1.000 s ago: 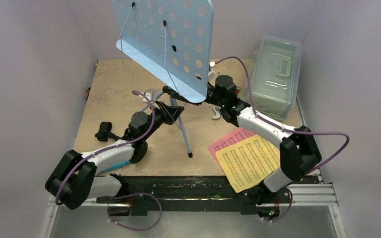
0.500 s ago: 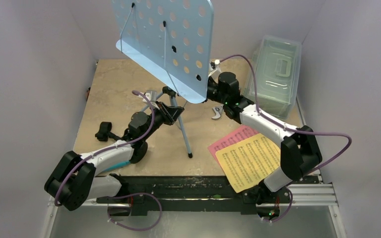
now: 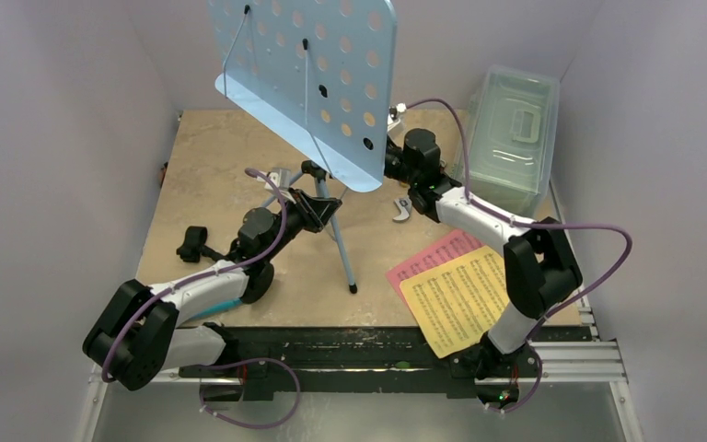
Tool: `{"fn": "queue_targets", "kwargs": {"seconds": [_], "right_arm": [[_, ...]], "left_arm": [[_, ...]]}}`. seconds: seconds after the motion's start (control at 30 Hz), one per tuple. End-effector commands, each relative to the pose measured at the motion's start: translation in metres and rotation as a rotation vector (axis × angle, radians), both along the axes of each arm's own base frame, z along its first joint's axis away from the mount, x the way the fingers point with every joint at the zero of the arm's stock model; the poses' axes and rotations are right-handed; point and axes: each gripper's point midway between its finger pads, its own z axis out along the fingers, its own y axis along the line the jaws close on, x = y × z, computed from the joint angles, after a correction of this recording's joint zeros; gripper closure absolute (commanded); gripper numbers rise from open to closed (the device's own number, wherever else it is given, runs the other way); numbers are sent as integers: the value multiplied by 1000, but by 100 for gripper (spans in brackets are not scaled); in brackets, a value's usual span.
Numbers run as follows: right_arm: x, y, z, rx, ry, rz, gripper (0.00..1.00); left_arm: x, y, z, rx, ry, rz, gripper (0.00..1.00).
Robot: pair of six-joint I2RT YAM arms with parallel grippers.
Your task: Set up the instrument practice props
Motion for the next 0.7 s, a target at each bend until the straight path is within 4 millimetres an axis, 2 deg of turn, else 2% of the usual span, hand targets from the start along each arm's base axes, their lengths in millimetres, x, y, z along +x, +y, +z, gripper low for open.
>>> {"fn": "queue_targets", "kwargs": {"seconds": [0.0, 0.23, 0.4, 0.5, 0.6, 0.63, 0.67], "right_arm": [[-6, 4, 3, 84, 69, 19, 100], [-8, 6, -25, 192, 374, 1, 100], [12, -7, -67, 152, 493, -189, 100], [17, -9, -86, 111, 501, -214, 100], [25, -4, -71, 85, 368, -185, 100], [27, -2, -59, 57, 286, -167, 95], [26, -2, -42, 62, 208, -150, 79]], "left_arm": [[-22, 8, -84, 111, 292, -4, 100], [-22, 8, -79, 108, 283, -8, 100], [-24, 11, -81, 111, 288, 0, 100], [-25, 12, -82, 114, 291, 3, 100], [-24, 12, -79, 112, 289, 5, 100], [-23, 11, -78, 111, 289, 5, 100], [-22, 10, -75, 109, 286, 5, 100]]}}
